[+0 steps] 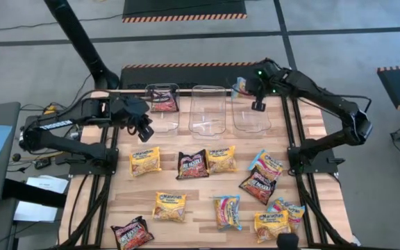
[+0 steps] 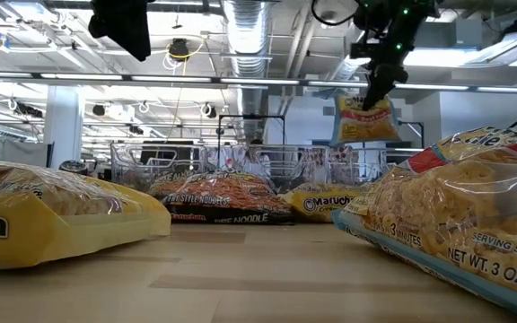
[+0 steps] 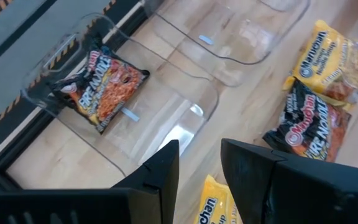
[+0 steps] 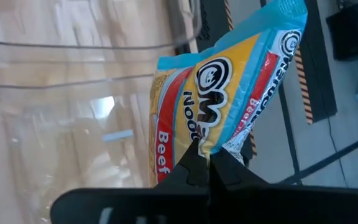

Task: Sort Maruchan noodles
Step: Put the blue noodle pack into the right transparent bin

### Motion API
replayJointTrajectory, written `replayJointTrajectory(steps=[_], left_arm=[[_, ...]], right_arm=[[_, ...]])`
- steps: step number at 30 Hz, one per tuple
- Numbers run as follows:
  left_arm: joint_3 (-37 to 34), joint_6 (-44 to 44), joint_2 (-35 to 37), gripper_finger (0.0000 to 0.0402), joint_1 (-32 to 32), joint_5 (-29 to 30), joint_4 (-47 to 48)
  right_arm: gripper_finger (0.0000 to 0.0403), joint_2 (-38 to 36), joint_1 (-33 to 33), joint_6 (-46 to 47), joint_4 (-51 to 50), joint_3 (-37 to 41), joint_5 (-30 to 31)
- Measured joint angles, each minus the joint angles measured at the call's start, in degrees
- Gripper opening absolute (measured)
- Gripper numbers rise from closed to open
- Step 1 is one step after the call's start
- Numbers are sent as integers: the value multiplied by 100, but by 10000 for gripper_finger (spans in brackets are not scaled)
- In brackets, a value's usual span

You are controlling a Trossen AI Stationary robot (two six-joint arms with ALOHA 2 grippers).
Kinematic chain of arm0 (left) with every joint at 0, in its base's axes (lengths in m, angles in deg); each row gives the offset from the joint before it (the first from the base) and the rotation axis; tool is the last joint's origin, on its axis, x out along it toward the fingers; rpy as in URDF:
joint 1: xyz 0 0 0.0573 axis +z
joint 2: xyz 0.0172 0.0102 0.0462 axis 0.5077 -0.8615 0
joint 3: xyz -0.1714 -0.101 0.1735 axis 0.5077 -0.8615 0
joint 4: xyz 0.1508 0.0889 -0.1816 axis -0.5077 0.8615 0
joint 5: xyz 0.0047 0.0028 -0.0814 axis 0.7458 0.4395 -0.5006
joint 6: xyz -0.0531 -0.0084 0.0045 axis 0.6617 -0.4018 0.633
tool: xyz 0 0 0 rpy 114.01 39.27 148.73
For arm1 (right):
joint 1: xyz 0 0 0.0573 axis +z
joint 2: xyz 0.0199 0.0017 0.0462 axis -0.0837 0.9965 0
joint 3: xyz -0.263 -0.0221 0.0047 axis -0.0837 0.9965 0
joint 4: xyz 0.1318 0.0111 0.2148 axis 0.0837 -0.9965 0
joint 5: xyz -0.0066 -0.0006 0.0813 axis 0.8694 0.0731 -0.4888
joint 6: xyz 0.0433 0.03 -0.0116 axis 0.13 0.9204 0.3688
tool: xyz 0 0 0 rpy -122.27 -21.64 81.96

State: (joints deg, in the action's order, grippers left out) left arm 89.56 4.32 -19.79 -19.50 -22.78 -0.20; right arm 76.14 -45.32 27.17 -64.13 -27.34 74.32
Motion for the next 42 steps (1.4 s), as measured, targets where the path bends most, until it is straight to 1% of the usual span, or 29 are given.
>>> replayJointTrajectory(steps=[4,7,18,32,42], left_arm=[[0,-114,0,107,181,3,-1],[0,-241,0,107,303,5,-10],[0,-300,0,107,651,-4,-65],[0,-304,0,107,722,-2,-64],[0,-300,0,107,720,0,-62]], right_arm=[[4,0,-190,-247,3,0,-43],[4,87,-285,-287,33,0,-228],[4,885,-537,-316,348,5,-263],[5,1547,-518,-371,453,2,-294],[5,1953,-489,-194,558,2,-259]])
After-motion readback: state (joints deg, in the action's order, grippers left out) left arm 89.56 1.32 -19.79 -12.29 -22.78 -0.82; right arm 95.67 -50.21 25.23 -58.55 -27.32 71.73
